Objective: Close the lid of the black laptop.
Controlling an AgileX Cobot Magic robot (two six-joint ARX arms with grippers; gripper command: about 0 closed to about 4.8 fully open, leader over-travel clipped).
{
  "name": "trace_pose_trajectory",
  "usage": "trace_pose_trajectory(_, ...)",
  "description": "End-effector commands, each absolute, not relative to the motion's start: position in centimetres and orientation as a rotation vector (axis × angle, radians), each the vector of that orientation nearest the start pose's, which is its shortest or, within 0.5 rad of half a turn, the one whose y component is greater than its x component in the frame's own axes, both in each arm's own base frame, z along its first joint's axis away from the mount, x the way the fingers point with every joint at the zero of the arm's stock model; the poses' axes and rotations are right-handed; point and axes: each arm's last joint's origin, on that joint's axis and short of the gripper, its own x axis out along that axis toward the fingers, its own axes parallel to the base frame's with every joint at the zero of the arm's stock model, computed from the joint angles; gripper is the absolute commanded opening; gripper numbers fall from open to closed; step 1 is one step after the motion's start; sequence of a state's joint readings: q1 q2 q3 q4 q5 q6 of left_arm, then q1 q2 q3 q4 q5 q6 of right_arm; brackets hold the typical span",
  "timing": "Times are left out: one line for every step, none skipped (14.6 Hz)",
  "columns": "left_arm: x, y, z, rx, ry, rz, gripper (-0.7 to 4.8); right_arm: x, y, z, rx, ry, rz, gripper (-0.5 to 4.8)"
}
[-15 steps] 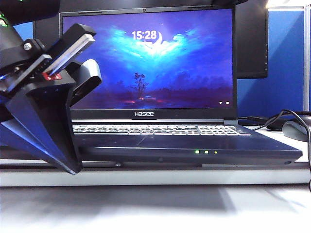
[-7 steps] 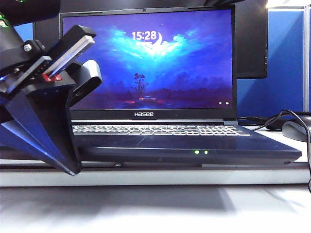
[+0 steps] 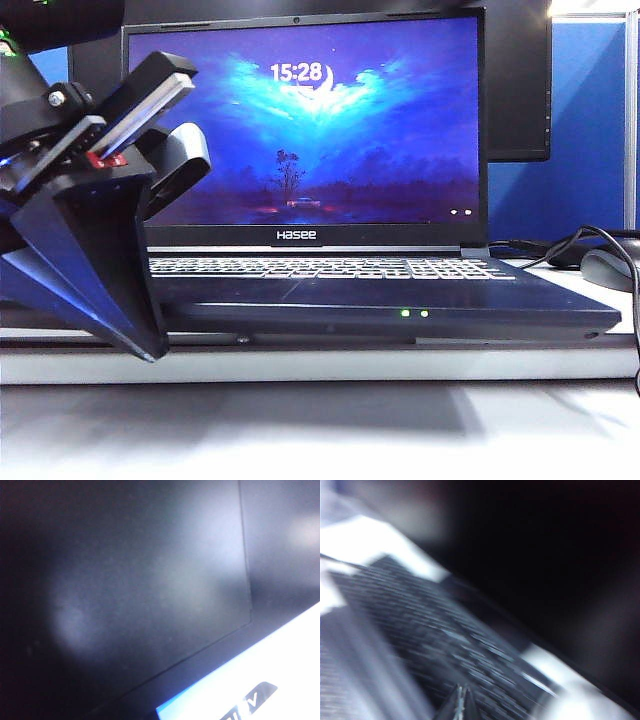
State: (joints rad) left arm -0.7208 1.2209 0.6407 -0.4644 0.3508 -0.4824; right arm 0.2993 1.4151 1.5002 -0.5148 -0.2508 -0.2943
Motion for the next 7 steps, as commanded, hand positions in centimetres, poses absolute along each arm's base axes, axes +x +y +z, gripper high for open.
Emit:
trace_pose_trajectory(16.2,-15.2,18.9,-0.181,1.177,-0.669,0.04,28.5,7.7,41.2,-0.345,0.361,0.39,-0.01)
trace_pose_trajectory(16.2,-15.2,18.9,-0.179,1.176,-0.67,0.04,28.7,6.8,41.0,-0.334,0.387,0.379,-0.01)
trace_pose_trajectory(16.2,-15.2,18.9,-0.177,1.176,-0.671,0.04,28.8,5.7,40.6,-0.311,0.417,0.406,-0.01)
trace_pose_trajectory(16.2,-15.2,18.9,-0.178,1.176,-0.672,0.04,29.1,4.7,40.3,-0.272,0.434,0.465,-0.01)
trace_pose_trajectory(16.2,-15.2,18.9,-0.176,1.176,-0.674,0.04,29.4,4.0,40.1,-0.223,0.434,0.548,-0.01)
trace_pose_trajectory(16.2,-15.2,18.9,-0.176,1.176,-0.676,0.04,29.6,3.2,39.9,-0.167,0.43,0.613,-0.01)
trace_pose_trajectory(16.2,-15.2,18.9,-0.177,1.178,-0.677,0.04,29.8,2.8,39.7,-0.133,0.428,0.661,-0.01)
